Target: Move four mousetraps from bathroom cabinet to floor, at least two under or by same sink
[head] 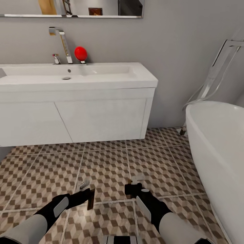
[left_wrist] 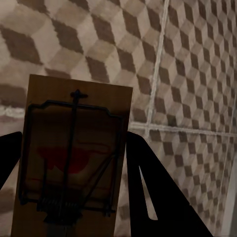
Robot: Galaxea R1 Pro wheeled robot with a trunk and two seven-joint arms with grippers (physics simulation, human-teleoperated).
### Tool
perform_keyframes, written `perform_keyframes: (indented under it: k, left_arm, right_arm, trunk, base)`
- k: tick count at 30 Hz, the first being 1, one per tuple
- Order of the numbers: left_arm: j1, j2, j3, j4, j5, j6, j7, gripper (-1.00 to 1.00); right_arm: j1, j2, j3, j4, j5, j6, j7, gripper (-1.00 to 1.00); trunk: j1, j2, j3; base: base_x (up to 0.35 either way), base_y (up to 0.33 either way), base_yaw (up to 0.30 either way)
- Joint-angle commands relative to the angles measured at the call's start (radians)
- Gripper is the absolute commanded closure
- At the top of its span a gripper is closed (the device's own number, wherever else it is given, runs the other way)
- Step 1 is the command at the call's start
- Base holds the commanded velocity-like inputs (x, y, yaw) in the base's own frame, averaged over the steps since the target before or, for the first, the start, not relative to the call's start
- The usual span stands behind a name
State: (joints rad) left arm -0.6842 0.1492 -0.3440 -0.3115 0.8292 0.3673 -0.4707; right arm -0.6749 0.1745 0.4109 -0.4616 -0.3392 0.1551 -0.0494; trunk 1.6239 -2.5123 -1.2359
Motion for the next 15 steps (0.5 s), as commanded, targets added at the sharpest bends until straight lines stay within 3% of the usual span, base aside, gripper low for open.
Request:
perform_keyframes:
  k: [1, 10, 15]
  left_arm:
    - [0.000, 0.000, 0.000, 0.000, -0.003, 0.000, -0.003, 1.00]
    - [0.000, -0.001, 0.000, 0.004, -0.008, 0.002, 0.010, 1.00]
    - [0.000, -0.008, -0.003, 0.008, -0.012, 0.002, 0.060, 1.00]
  right_arm:
    - [0.000, 0.000, 0.000, 0.000, -0.001, 0.000, 0.002, 1.00]
    - [0.000, 0.000, 0.000, 0.000, -0.001, 0.001, 0.001, 1.00]
    - [0.000, 0.000, 0.000, 0.000, -0.001, 0.002, 0.000, 1.00]
  trunk:
    - [0.000, 0.000, -0.004]
    - [0.004, -0.002, -0.039]
    - [0.007, -0.004, -0.058]
  base:
    - [0.000, 0.000, 0.000]
    - [0.000, 0.000, 0.000]
    - [0.000, 0.000, 0.000]
